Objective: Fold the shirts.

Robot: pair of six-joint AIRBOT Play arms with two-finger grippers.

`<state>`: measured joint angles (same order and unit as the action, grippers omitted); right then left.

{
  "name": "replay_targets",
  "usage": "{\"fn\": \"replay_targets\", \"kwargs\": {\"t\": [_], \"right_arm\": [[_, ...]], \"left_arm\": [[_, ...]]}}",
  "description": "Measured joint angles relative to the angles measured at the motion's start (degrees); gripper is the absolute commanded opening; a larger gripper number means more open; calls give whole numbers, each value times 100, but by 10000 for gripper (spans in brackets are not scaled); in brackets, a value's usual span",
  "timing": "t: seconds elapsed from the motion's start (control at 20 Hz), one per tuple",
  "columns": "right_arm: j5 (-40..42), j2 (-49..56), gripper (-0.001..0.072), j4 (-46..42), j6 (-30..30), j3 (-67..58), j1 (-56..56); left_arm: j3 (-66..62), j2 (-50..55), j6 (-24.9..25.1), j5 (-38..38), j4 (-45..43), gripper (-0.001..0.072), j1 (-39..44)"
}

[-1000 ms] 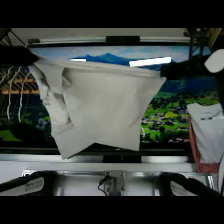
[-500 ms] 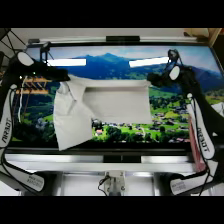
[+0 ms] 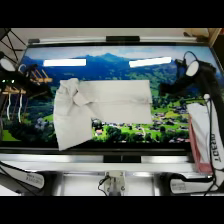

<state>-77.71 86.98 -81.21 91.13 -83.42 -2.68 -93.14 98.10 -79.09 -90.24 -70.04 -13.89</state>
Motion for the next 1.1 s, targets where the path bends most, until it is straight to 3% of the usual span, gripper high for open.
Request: {"fn": "replay_targets", "kwargs": {"t": [0.25, 0.35, 0.4, 0.55, 0.6, 0.7, 0.75, 1.1], "right_arm": [[-321, -798, 528, 188, -214, 992, -273], [-321, -922, 534, 289, -236, 1213, -299], [-315, -966, 590, 354, -238, 1283, -304], [-229, -1023, 592, 452, -223, 1397, -315], [-210, -1016, 592, 457, -212, 1443, -319], [-127, -1025, 592, 498, -199, 1637, -319], [-85, -1023, 592, 529, -199, 1794, -319], [1047, -649, 592, 1528, -356, 2914, -319]], "left_arm": [[1902, -452, 236, 706, 304, 467, -752], [2291, -516, 348, 1154, 535, 466, -824], [2417, -529, 387, 1342, 592, 466, -826], [2653, -503, 446, 1823, 752, 464, -664], [2688, -481, 457, 1910, 833, 436, -599], [2734, -411, 472, 2039, 887, 144, -459], [2758, -382, 474, 2092, 901, 43, -415], [2719, -564, 575, 2105, 887, 43, -297]]}}
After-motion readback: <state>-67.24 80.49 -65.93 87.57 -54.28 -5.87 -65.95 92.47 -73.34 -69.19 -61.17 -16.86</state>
